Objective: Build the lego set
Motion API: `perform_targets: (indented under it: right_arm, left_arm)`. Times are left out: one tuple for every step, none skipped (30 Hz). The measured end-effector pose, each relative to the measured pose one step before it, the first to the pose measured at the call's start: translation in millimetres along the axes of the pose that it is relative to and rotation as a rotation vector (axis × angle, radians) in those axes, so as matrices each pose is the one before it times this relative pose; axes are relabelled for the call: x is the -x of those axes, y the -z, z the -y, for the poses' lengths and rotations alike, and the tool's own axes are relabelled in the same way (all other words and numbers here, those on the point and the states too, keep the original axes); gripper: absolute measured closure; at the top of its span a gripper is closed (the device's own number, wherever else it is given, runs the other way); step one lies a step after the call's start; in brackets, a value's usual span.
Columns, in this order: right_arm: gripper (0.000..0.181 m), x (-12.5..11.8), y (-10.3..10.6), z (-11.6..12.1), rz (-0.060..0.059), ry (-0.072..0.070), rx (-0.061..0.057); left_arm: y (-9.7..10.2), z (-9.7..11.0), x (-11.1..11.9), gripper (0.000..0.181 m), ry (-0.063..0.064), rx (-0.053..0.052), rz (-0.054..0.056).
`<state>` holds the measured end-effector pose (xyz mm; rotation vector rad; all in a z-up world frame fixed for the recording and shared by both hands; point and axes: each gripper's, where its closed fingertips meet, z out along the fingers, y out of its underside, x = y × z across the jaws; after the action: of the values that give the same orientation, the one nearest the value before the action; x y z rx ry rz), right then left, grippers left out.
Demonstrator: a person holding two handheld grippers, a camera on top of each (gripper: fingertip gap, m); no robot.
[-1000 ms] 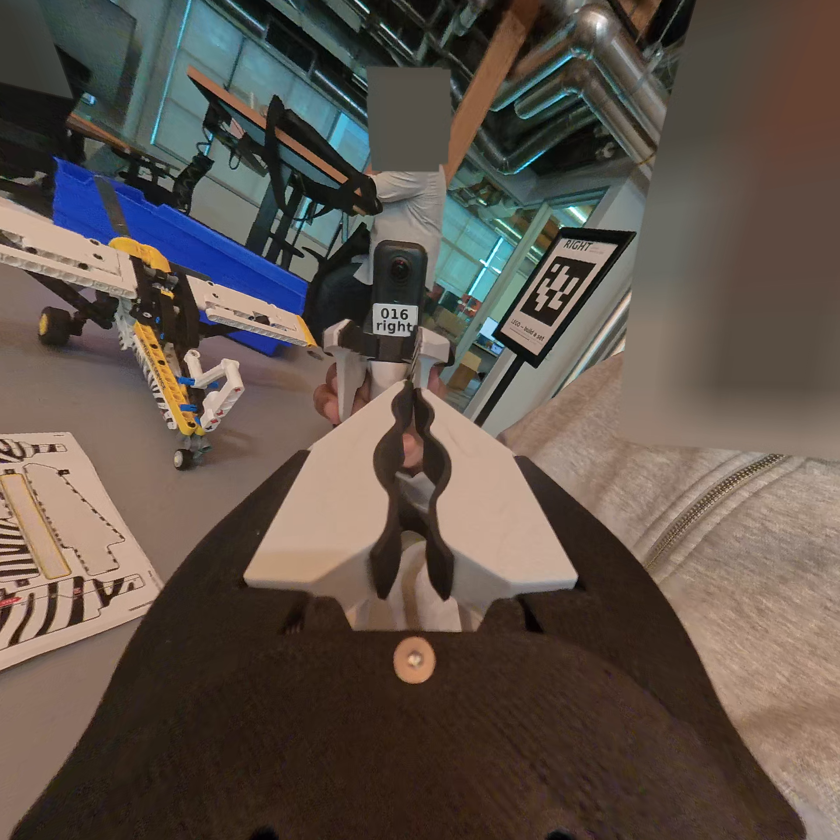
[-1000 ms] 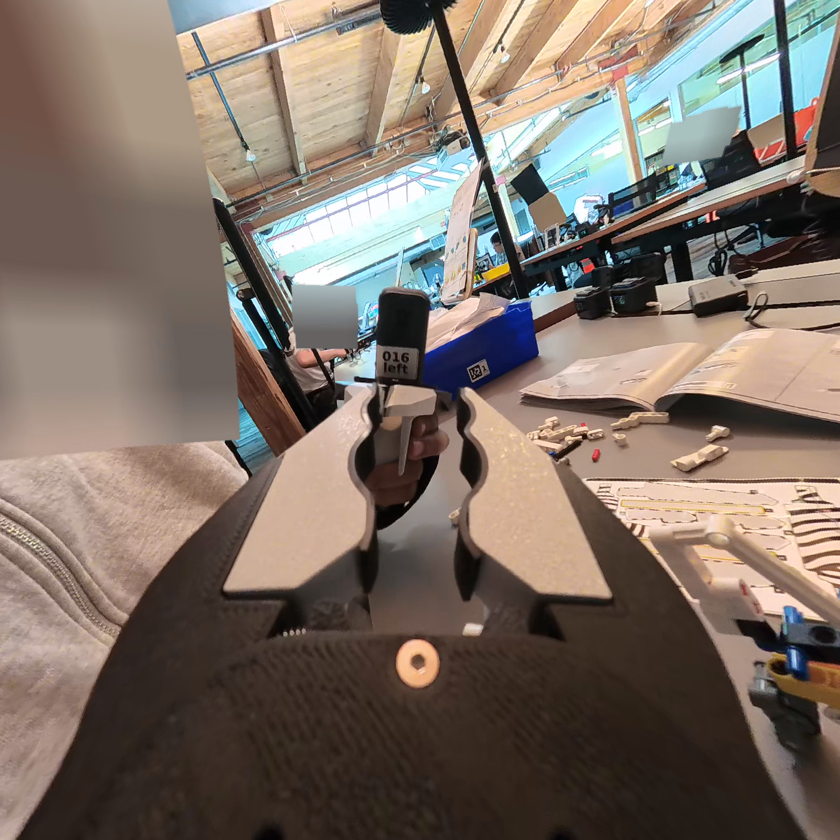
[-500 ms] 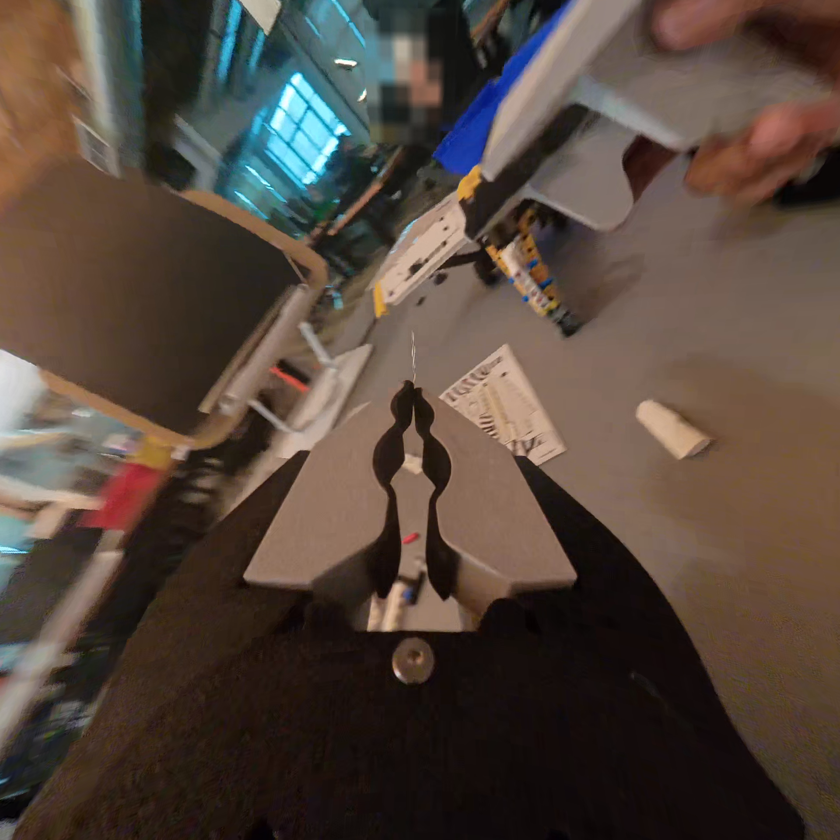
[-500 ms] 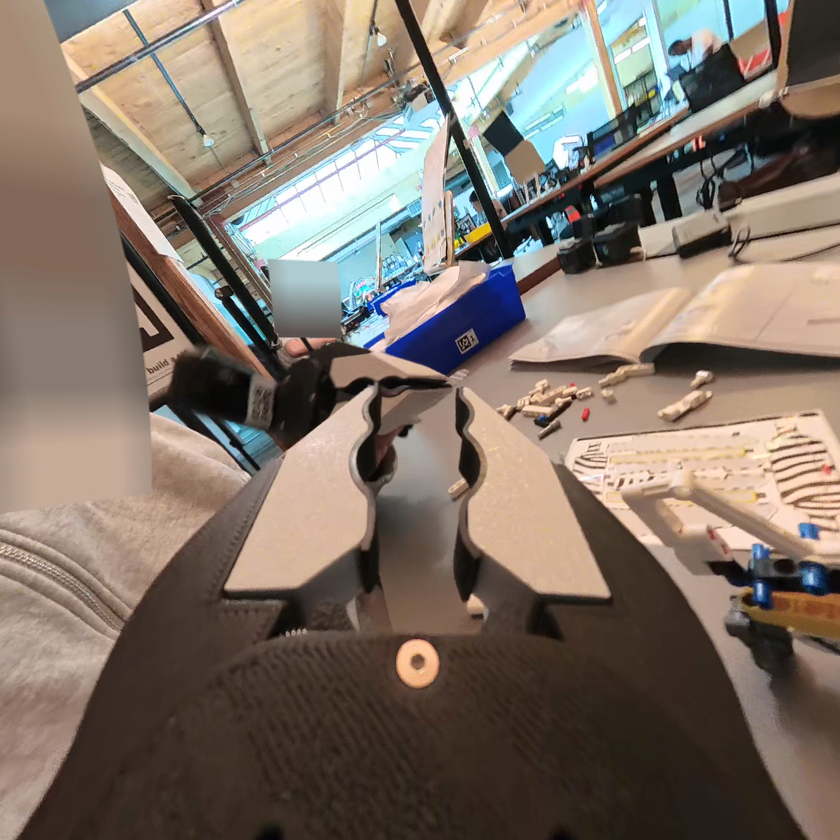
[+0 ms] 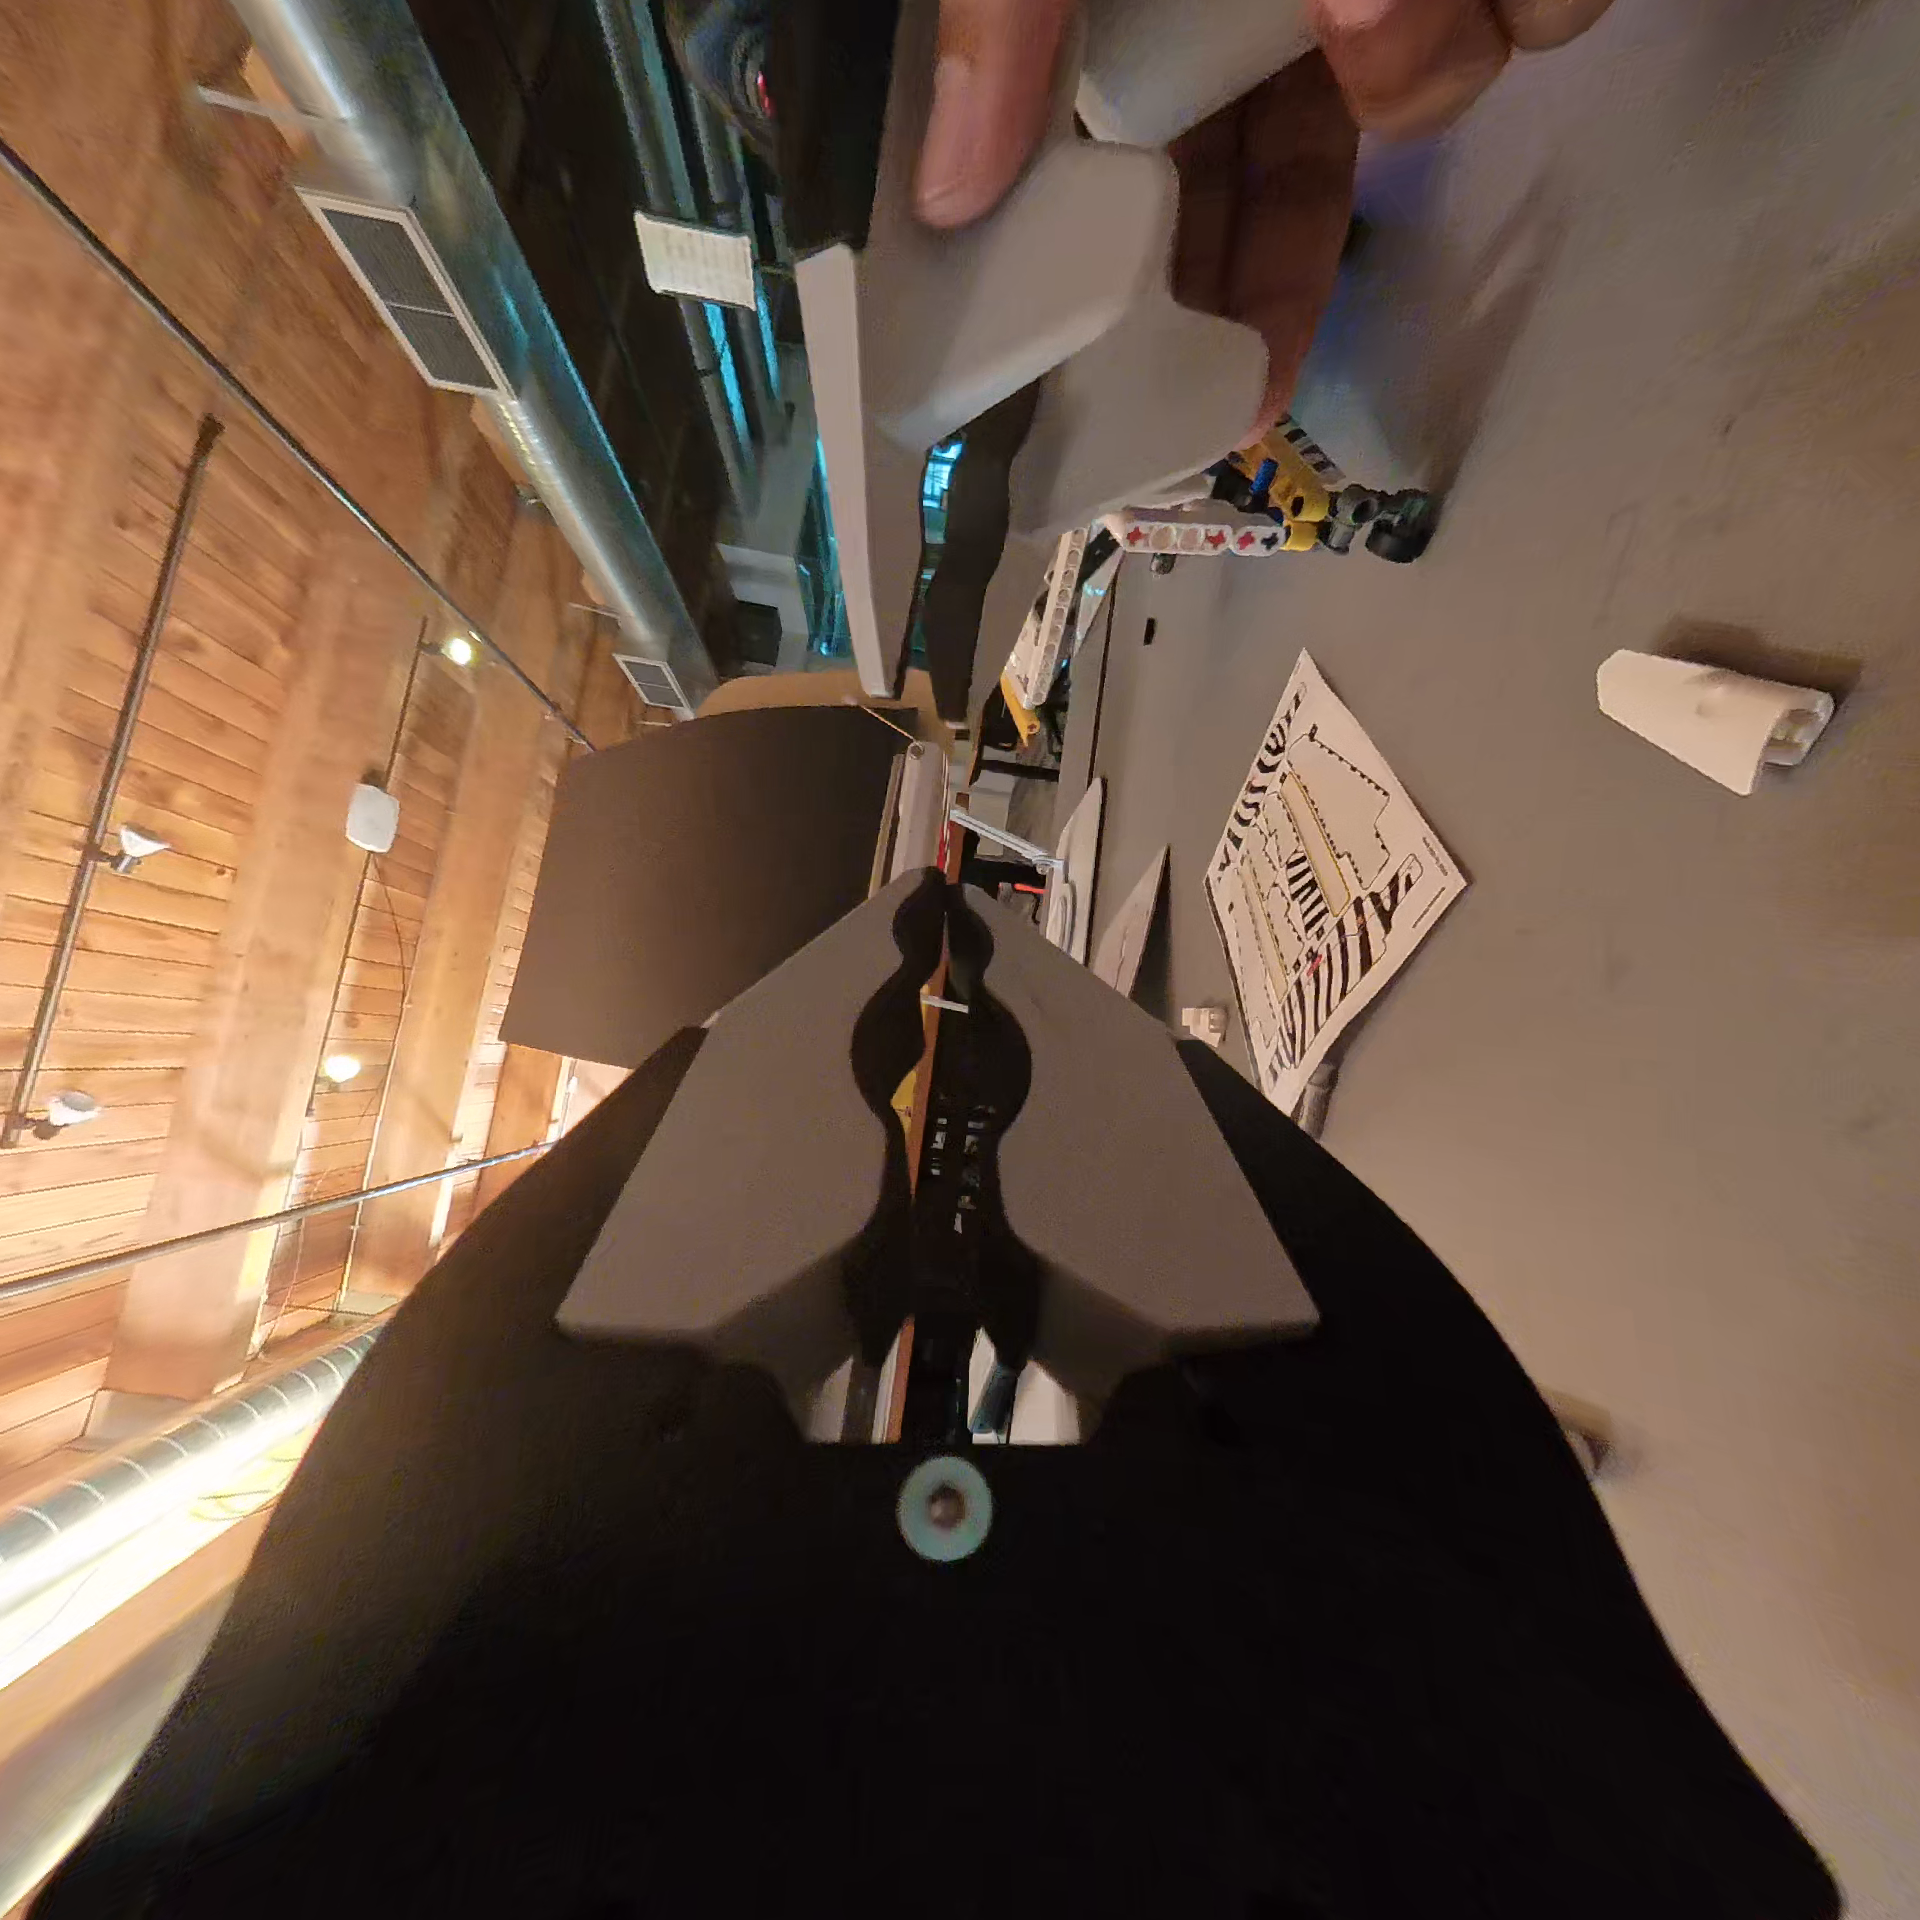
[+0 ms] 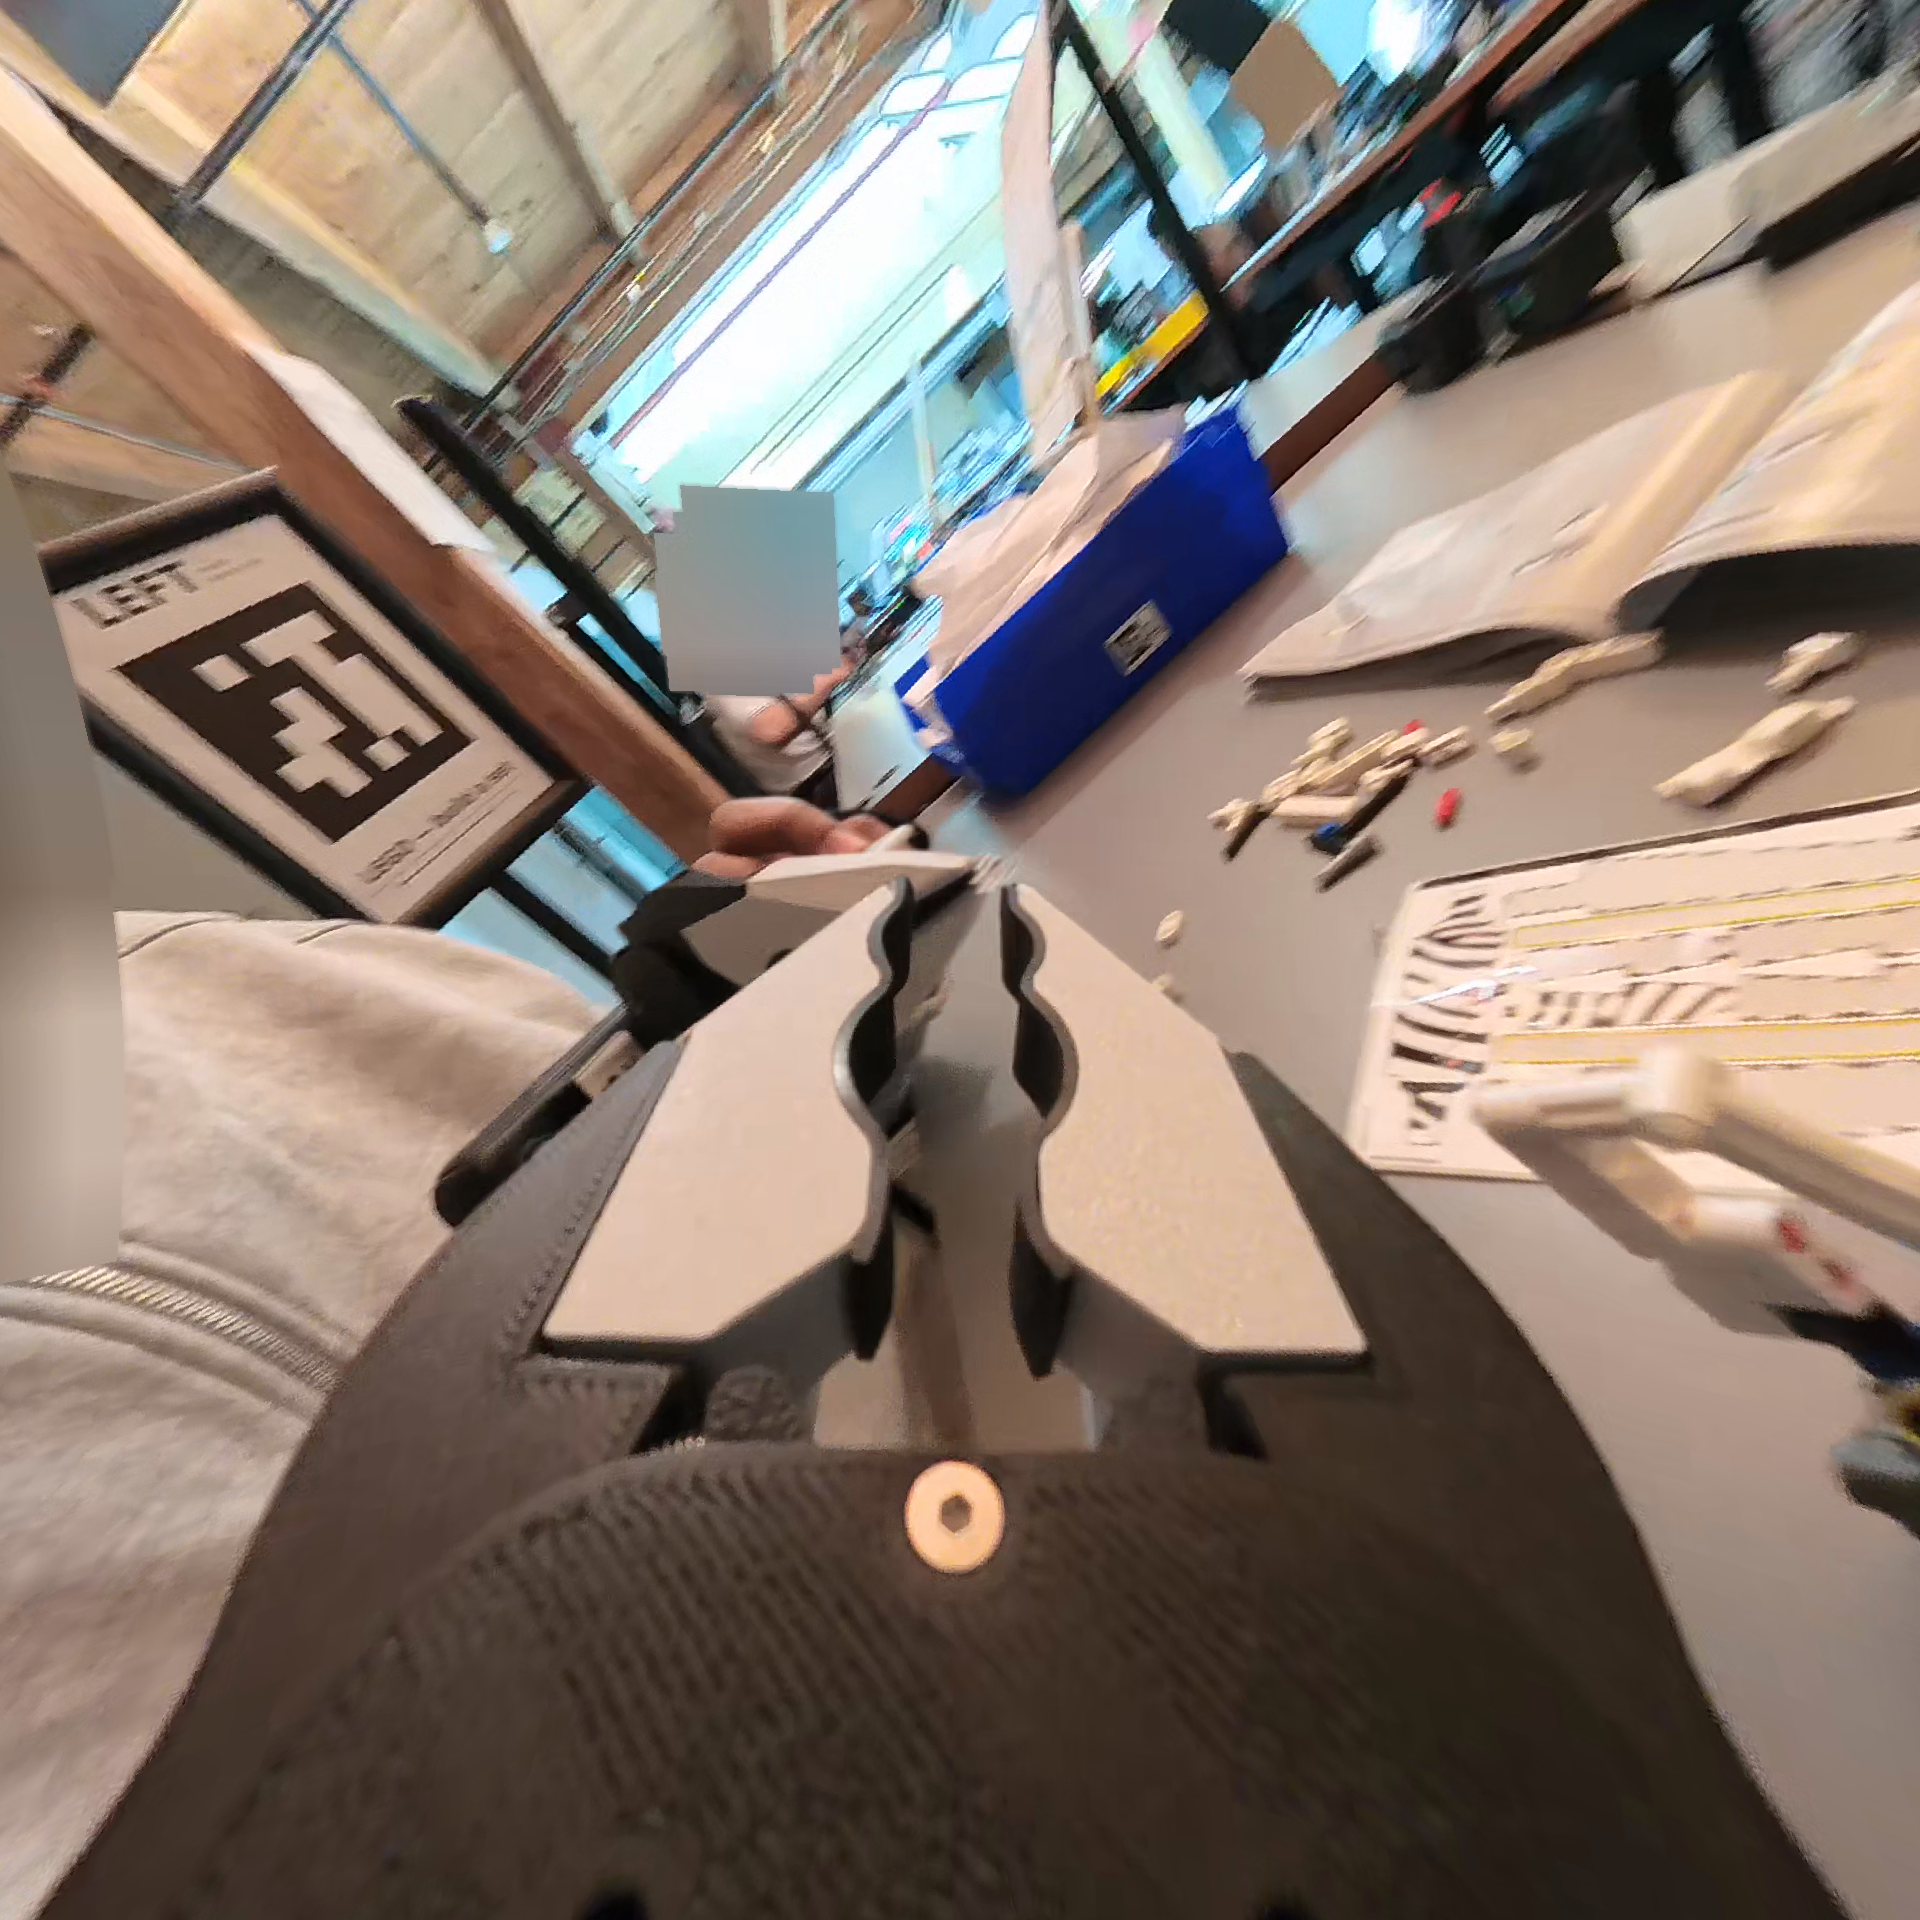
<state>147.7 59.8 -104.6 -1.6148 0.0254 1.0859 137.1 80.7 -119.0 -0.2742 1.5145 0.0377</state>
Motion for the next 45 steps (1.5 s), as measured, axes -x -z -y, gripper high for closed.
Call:
perform_targets:
  right_arm:
    - [0.166, 1.17, -2.17, -1.99, 0.0149, -0.0115, 0.0146]
    - [0.166, 0.09, -1.92, -1.01, 0.0073, -0.0084, 0.004]
    - [0.166, -0.75, -1.06, 0.17, -0.0006, -0.0039, -0.0043]
    - [0.166, -2.04, -0.62, 0.18, -0.0092, -0.0004, -0.0042]
    - [0.165, -2.03, -0.51, 0.08, -0.0096, 0.0017, -0.0011]
    - [0.166, -1.21, -0.31, 0.21, -0.0034, 0.0, -0.0008]
    - [0.166, -0.09, -0.19, 0.73, 0.0043, -0.0039, -0.0038]
    - [0.167, -0.14, -0.41, 0.54, 0.0053, -0.0071, -0.0029]
    - [0.166, -0.52, -0.43, 0.04, 0.0015, -0.0056, 0.0009]
    - [0.166, 0.04, -0.36, 0.2, 0.0028, -0.0013, -0.0007]
    - [0.168, 0.28, -0.14, 0.7, 0.0031, -0.0008, -0.0036]
    - [0.17, 0.2, -0.09, 0.55, 0.0022, -0.0012, -0.0016]
    - [0.174, 0.29, -0.17, 0.29, 0.0026, 0.0013, 0.0016]
    - [0.181, 0.48, -0.08, 0.22, 0.0038, 0.0028, 0.0003]
    - [0.181, 0.1, -0.13, 0.7, 0.0015, -0.0003, -0.0022]
    - [0.181, 0.24, -0.16, 0.17, 0.0037, -0.0014, 0.0002]
    - [0.181, 0.34, -0.07, 0.17, 0.0037, -0.0012, 0.0004]
    - [0.181, 0.3, -0.09, 0.17, 0.0021, -0.0001, -0.0012]
    - [0.181, 0.2, -0.2, 0.06, 0.0031, 0.0, -0.0009]
    - [0.181, 0.37, -0.18, -0.28, 0.0028, -0.0017, -0.0001]
    - [0.181, 0.32, -0.02, -0.08, 0.0015, -0.0009, -0.0006]
    - [0.181, -0.07, -0.11, -0.01, -0.0002, 0.0004, -0.0009]
    - [0.181, -0.06, 0.06, -0.03, -0.0013, 0.0015, -0.0002]
    - [0.181, -0.3, -0.06, 0.17, -0.0017, 0.003, -0.0022]
    - [0.181, 0.37, 0.18, 0.77, -0.0011, 0.0049, -0.0057]
    - [0.181, 1.58, 0.45, 1.79, 0.0071, 0.0084, -0.0106]
    - [0.181, 2.1, 0.24, 1.61, 0.01, 0.007, -0.0094]
    - [0.181, 2.57, 0.2, 1.61, 0.0132, 0.0068, -0.0085]
    - [0.181, 2.64, 0.01, 1.26, 0.0127, 0.0088, -0.007]
    - [0.181, 1.08, -0.33, 0.23, 0.0028, 0.0093, -0.0006]
    - [0.181, 0.87, -0.15, -0.25, 0.002, 0.0039, 0.0027]
    - [0.181, 1.31, -0.31, 0.07, 0.0054, 0.0044, 0.0004]
    - [0.181, 1.27, -0.09, 0.84, 0.0063, 0.003, -0.0061]
    - [0.181, 1.17, 0.13, 1.42, 0.0078, -0.0004, -0.0075]
    - [0.181, 1.71, 0.02, 1.38, 0.0126, 0.0006, -0.0087]
    - [0.181, 3.58, 0.64, 4.29, 0.0248, -0.0039, -0.0253]
    - [0.181, 3.37, 1.52, 5.31, 0.0236, -0.0118, -0.0288]
    - [0.181, 1.62, 1.65, 4.13, 0.0126, -0.0088, -0.0194]
    - [0.181, -0.29, 1.67, 2.48, -0.0018, -0.0008, -0.0081]
    - [0.181, -1.33, 1.58, 0.95, -0.0105, 0.0058, -0.0007]
    - [0.181, -1.33, 1.22, -0.04, -0.012, 0.0061, 0.0032]
    - [0.181, -1.15, 1.16, -0.45, -0.0109, 0.0041, 0.0044]
    - [0.181, -0.74, 1.6, -0.26, -0.0096, 0.0022, 0.0036]
    - [0.181, -0.67, 2.04, -0.24, -0.0108, 0.0015, 0.0042]
    - [0.181, -1.16, 2.63, -0.44, -0.0147, 0.0019, 0.0068]
  left_arm:
    - [-0.19, 0.43, -0.59, 0.181, 0.001, -0.0009, -0.0019]
    - [0.74, 0.49, 0.36, 0.181, 0.0012, -0.0047, 0.0005]
    - [0.62, 0.61, 0.66, 0.181, -0.0007, -0.0031, 0.003]
    - [0.74, 0.33, 1.21, 0.181, -0.002, -0.0033, 0.0051]
    - [0.4, -0.05, 0.71, 0.181, -0.0005, 0.0004, 0.0012]
    - [0.08, -0.15, 0.34, 0.181, 0.0, 0.0014, 0.0003]
    - [0.13, -0.21, 0.11, 0.181, -0.0004, 0.0009, -0.001]
    - [0.34, 0.15, -0.22, 0.181, -0.0013, -0.0011, -0.0009]
    - [-0.19, 0.3, -0.4, 0.181, -0.0019, -0.002, 0.0006]
    - [-0.03, -0.01, -0.5, 0.181, -0.0015, 0.0006, -0.002]
    - [-0.1, 0.36, -0.35, 0.181, -0.0031, 0.0, 0.0]
    - [0.18, 0.41, -0.09, 0.181, -0.0021, -0.0023, 0.0005]
    - [-0.05, 0.2, -0.11, 0.181, 0.0008, 0.0001, -0.0002]
    - [-0.05, 0.47, -0.11, 0.181, 0.0015, -0.0003, -0.0003]
    - [0.06, 0.48, 0.3, 0.181, 0.0022, -0.0044, 0.0016]
    - [-0.05, 0.02, 0.2, 0.181, 0.0035, -0.0014, 0.0008]
    - [-0.19, -0.4, -0.09, 0.181, 0.0019, 0.0022, -0.0018]
    - [-0.37, -0.47, -0.17, 0.181, -0.0005, 0.0034, -0.0013]
    - [0.01, 0.09, -0.06, 0.181, -0.0024, -0.0003, 0.0006]
    - [0.13, 0.22, 0.1, 0.181, -0.0016, -0.0012, 0.0006]
    - [0.4, 0.41, -0.05, 0.181, 0.0001, 0.0002, 0.0001]
    - [-0.19, 0.07, 0.04, 0.181, 0.0001, -0.0011, 0.0003]
    - [-0.14, 0.09, 0.16, 0.181, -0.0001, -0.0005, 0.0012]
    - [-0.2, -0.24, 0.1, 0.181, 0.0012, 0.0005, 0.002]
    - [-0.57, -0.82, 0.38, 0.181, 0.0031, 0.0008, 0.0044]
    - [-0.87, 0.03, 2.09, 0.181, 0.0079, -0.003, 0.0187]
    - [0.07, 0.98, 2.81, 0.181, 0.0189, -0.01, 0.0221]
    - [-0.33, 0.82, 0.51, 0.181, 0.0256, -0.0056, 0.0018]
    - [-0.91, 0.28, -1.46, 0.181, 0.0302, 0.0002, -0.017]
    - [-0.83, 0.14, -1.87, 0.181, 0.0321, 0.0026, -0.024]
    - [-0.85, -0.54, -1.25, 0.181, 0.0304, 0.0052, -0.0219]
    - [-0.27, -0.01, 0.27, 0.181, 0.0258, -0.001, -0.0124]
    - [0.6, 0.91, 0.71, 0.181, 0.0187, -0.0094, -0.0064]
    - [0.73, 0.88, 1.07, 0.18, 0.0117, -0.0087, -0.0012]
    - [0.27, -0.19, 1.76, 0.178, 0.0051, -0.0015, 0.0072]
    - [-0.94, -2.69, 0.48, 0.171, -0.0012, 0.0151, 0.0017]
    - [-2.2, -5.27, -0.5, 0.164, -0.0049, 0.0277, -0.0001]
    - [-2.22, -4.83, -1.27, 0.156, -0.005, 0.0227, -0.002]
    - [-1.55, -3.28, -1.3, 0.151, -0.0016, 0.0107, -0.0011]
    - [-0.88, -2.01, -1.35, 0.149, 0.003, 0.0051, -0.0024]
    - [-0.91, -1.65, -1.4, 0.148, 0.0091, 0.0059, -0.0085]
    - [-0.34, -0.7, -1.89, 0.147, 0.0159, 0.0056, -0.0115]
    - [-0.58, -0.96, -1.18, 0.147, 0.0233, 0.0056, -0.0122]
    - [-0.6, -1.56, -0.77, 0.147, 0.0309, 0.0091, -0.0139]
    - [-0.47, -2.61, -0.61, 0.147, 0.04, 0.014, -0.0164]
